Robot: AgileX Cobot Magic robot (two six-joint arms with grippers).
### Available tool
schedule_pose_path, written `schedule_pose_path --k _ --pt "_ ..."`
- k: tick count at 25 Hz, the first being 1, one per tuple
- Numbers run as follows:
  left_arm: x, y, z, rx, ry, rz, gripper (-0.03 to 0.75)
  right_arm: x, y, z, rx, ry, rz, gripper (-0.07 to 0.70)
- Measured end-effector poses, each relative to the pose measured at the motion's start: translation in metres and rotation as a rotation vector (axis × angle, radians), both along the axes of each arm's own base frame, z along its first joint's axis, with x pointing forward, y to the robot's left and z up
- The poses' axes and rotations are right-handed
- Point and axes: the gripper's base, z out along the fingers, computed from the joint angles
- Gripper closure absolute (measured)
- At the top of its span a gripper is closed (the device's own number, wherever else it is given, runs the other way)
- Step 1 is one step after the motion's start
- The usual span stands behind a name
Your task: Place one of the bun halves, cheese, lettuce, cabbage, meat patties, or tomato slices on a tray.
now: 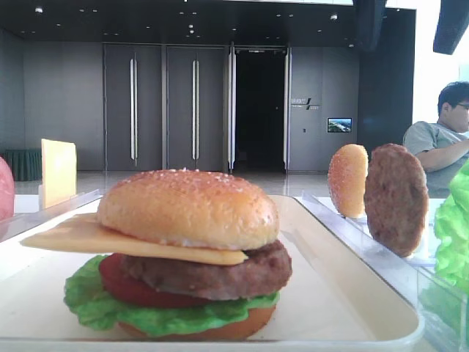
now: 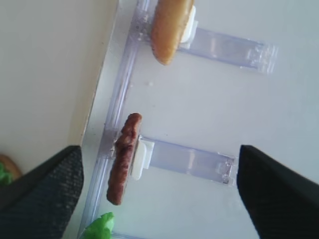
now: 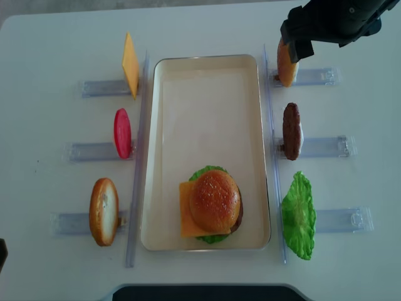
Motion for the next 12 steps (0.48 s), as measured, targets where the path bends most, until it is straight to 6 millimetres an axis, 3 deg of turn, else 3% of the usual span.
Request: schedule_pose_path --k 7,12 --pt "0.0 0.0 0.0 0.0 0.0 0.0 0.715 0.024 -0.033 -0.018 -0.014 0.059 -0.127 0.039" --pt "0.0 0.0 0.0 0.0 0.0 0.0 0.715 0.034 -0.097 -0.019 -0.005 0.101 -0.324 0.039"
